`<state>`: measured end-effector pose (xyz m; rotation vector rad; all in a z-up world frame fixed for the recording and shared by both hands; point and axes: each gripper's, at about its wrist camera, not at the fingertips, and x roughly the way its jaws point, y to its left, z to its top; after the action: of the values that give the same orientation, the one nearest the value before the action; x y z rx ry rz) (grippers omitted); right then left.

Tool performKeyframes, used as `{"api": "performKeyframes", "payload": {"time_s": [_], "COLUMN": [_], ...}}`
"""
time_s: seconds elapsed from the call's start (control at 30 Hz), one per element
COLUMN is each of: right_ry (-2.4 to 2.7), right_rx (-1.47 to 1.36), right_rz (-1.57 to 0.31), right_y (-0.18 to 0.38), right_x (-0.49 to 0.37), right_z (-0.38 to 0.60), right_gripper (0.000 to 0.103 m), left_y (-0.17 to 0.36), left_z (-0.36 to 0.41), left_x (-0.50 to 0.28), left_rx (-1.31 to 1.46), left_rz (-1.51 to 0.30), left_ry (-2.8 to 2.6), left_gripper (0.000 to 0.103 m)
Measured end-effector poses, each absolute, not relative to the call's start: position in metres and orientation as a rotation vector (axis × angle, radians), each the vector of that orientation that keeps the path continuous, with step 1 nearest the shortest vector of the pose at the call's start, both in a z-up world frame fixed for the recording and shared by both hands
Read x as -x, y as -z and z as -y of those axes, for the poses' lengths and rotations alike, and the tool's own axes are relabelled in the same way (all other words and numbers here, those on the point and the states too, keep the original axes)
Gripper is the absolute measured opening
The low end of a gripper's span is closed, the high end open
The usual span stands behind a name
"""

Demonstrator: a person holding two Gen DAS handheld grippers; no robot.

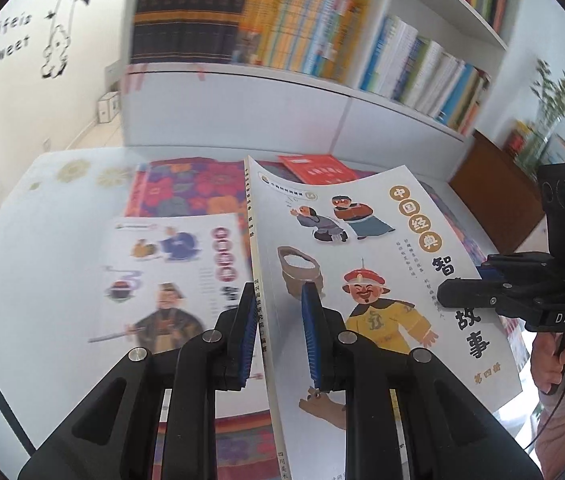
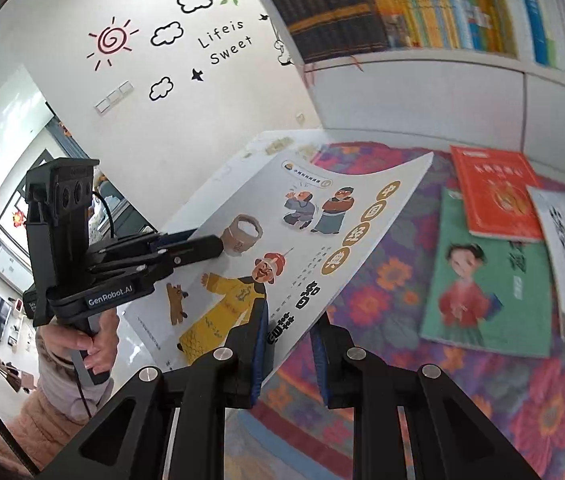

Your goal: Organize books

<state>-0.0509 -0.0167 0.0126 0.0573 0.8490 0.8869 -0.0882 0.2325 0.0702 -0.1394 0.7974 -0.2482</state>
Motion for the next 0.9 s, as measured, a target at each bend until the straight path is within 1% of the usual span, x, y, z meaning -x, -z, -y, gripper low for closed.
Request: {"api": "performKeyframes", "payload": {"time_s": [0.33,0.5,0.9], "right_ry": [-0.935,-0.935,-0.921], "right_rx": [-0.022,0.001,-0.004], "right_rz": [-0.833,-0.840,-0.909], "right_y": [-0.018,-0.011,0.019], "right_x": [0.030,0.021,-0.003], "right_z": [-0.058,-0.087,-0.120], "right_gripper": [0.020,0.020,0.020], "left_y": [-0.064,-0.046,-0.007], "left_z": [-0.297,-0.325,-0.348], "left_x": [0.085,0.072,0.051], "left_rx": [0.213,0.291,0.330], "left_rz": [-0.775,-0.801,-0.870], "left_ry": [0.170,0.155,0.136], "left_gripper": [0.018,0.018,0.018]}}
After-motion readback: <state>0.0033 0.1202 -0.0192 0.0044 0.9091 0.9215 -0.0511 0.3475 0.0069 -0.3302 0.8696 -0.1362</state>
